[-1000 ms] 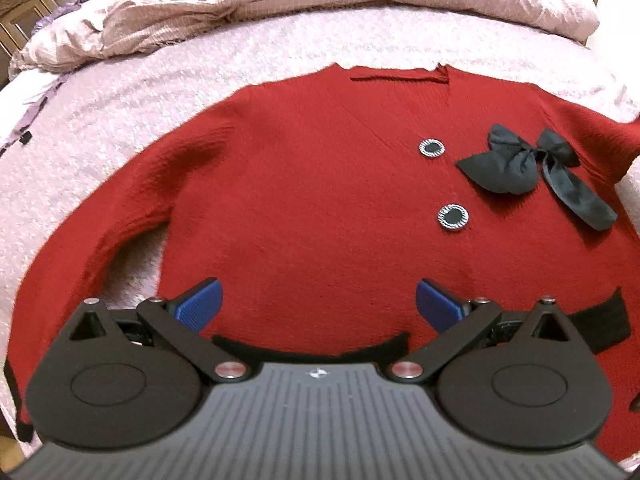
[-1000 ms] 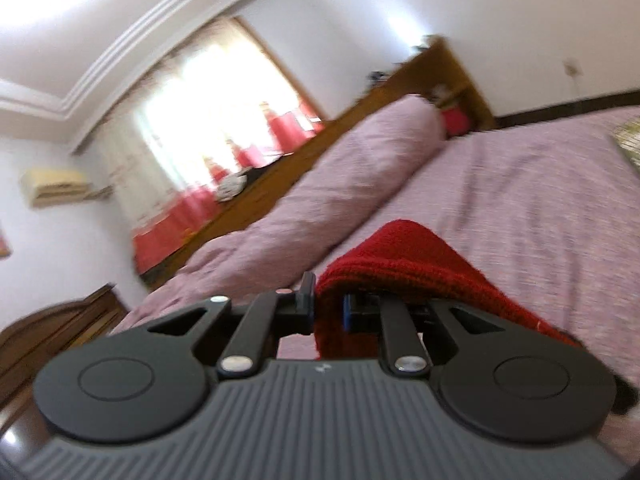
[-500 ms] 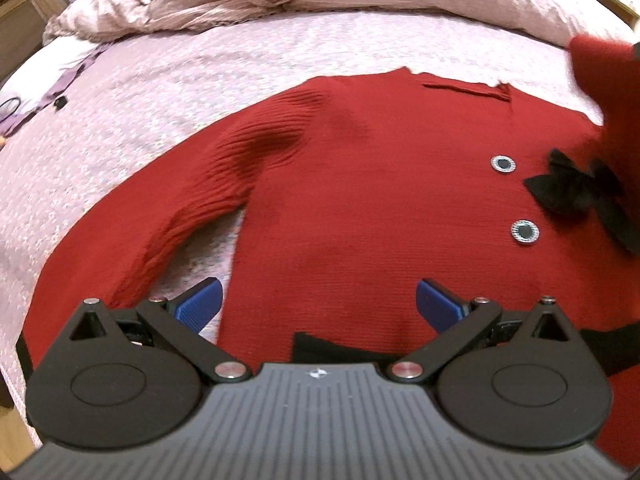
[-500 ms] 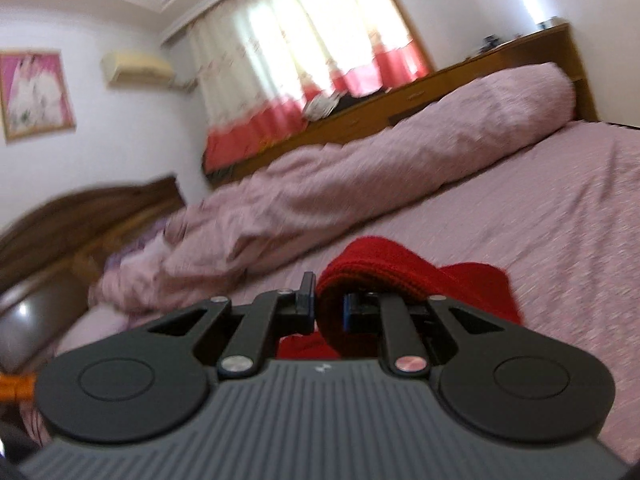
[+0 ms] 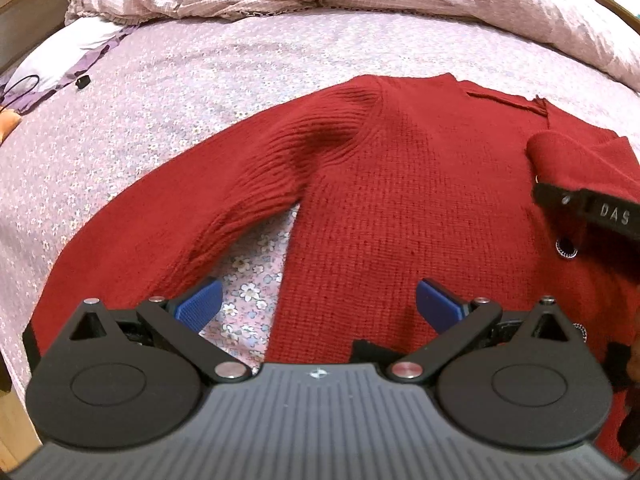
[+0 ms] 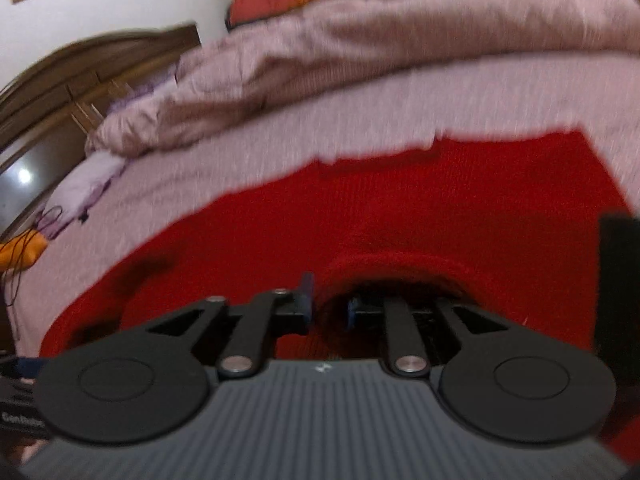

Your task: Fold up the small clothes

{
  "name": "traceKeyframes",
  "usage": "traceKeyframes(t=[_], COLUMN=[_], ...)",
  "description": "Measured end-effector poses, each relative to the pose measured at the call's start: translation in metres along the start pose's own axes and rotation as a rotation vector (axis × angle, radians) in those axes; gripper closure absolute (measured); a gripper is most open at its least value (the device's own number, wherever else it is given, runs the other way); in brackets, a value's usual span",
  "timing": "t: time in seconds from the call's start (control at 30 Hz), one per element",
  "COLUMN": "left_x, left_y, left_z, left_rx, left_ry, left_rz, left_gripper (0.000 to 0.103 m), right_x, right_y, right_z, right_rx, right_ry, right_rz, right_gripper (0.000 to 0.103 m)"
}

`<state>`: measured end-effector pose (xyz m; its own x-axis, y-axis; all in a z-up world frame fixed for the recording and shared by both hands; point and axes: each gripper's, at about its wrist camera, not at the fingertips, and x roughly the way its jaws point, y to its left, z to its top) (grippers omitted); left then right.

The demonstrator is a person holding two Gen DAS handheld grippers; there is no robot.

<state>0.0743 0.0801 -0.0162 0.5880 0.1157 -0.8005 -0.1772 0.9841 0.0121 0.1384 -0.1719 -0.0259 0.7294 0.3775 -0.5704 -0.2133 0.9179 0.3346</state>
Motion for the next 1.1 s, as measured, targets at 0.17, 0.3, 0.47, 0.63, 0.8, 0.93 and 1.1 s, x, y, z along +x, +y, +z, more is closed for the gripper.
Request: traceKeyframes(t=[0.17,0.3,0.47,0.63,0.8,0.93,1.1], left_x=[-0.001,-0.004,-0.009,-0.017,-0.026,-0.03,-0.035], left_y=[0.0,-0.003,-0.011,-0.025,-0.048,-0.072,-0.108], left_z=[0.0,0.001,0.003,0.009,0.016,0.021,0.02], left_rx=[0.001,0.005,0.034,0.072,0.127,0.182,0.261], left_ry=[-0.002,-0.011,-0.028,-0.053,-0.086,-0.098,-0.102], left_rz=[-0.004,-0.008,-0.025,-0.055,-0.084,-0.113,-0.153], left_gripper=[0.0,0.0,0.0,0.0,0.0,0.0,0.0], right_x=[-0.006,-0.022,-0.048,-0.07,-0.094,-0.108,-0.122], right_y=[0.001,0.003,0.0,-0.009,-0.024,-0.038,-0.063], right_z=[-0.006,-0.005,-0.006,-0.007,-0.01,-0.013,-0.017], right_rx=[0.03,0.059,0.072,0.085,0.104,0.107,0.166], right_ry=[0.011,0.018,0.033,0.036,0.025,0.013,-0.008], right_rz=[0.043,0.064,0.058,0.025,-0.036,-0.115,-0.177], right_gripper=[0.055,0.039,0.039,0.039,0.039,0.039,0.039])
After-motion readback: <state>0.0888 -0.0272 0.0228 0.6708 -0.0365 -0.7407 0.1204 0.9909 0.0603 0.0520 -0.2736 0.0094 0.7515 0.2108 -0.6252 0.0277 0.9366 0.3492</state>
